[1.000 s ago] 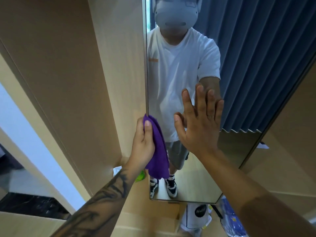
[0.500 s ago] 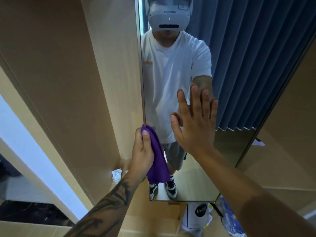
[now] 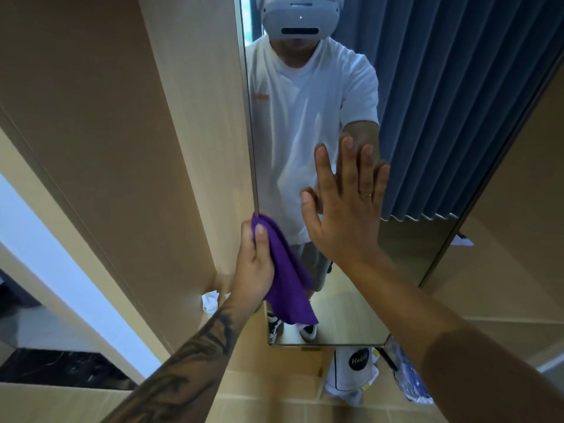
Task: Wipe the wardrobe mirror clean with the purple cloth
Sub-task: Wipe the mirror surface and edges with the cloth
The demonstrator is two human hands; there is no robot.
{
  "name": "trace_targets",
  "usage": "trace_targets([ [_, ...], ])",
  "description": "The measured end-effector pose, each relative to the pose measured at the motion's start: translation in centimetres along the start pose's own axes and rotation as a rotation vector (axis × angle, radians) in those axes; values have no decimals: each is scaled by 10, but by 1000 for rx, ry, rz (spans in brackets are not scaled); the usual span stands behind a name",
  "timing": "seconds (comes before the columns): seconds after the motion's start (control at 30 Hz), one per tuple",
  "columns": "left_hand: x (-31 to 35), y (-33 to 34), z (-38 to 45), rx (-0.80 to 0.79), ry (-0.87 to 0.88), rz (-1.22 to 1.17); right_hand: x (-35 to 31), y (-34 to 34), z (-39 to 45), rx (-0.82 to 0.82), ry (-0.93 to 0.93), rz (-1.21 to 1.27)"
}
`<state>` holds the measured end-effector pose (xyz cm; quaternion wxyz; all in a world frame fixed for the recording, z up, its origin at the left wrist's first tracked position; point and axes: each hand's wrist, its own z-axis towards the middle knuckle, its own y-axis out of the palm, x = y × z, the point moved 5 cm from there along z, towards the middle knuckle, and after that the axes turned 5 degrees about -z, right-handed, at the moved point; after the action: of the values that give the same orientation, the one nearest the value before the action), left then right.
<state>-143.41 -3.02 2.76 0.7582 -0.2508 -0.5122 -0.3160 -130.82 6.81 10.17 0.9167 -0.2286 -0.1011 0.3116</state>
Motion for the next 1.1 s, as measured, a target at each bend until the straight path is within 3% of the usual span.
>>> trace_targets([
  [0.1, 3, 2, 0, 28, -14, 6, 2, 0, 1, 6, -8, -4],
  [0.37, 83, -8, 49, 112, 268, 10, 1, -1, -4, 6, 0, 22],
  [0.53, 4, -4, 3, -16, 73, 20, 4, 26, -60, -132, -88, 5],
  [0.63, -14, -3, -5, -37, 20, 55, 11, 32, -72, -133, -140, 1],
  [0.93, 23, -13, 27, 50, 162, 19, 8, 32, -74, -132, -103, 5],
  [1.1, -62, -8, -12, -48, -65, 66, 2, 36, -83, -160, -65, 1],
])
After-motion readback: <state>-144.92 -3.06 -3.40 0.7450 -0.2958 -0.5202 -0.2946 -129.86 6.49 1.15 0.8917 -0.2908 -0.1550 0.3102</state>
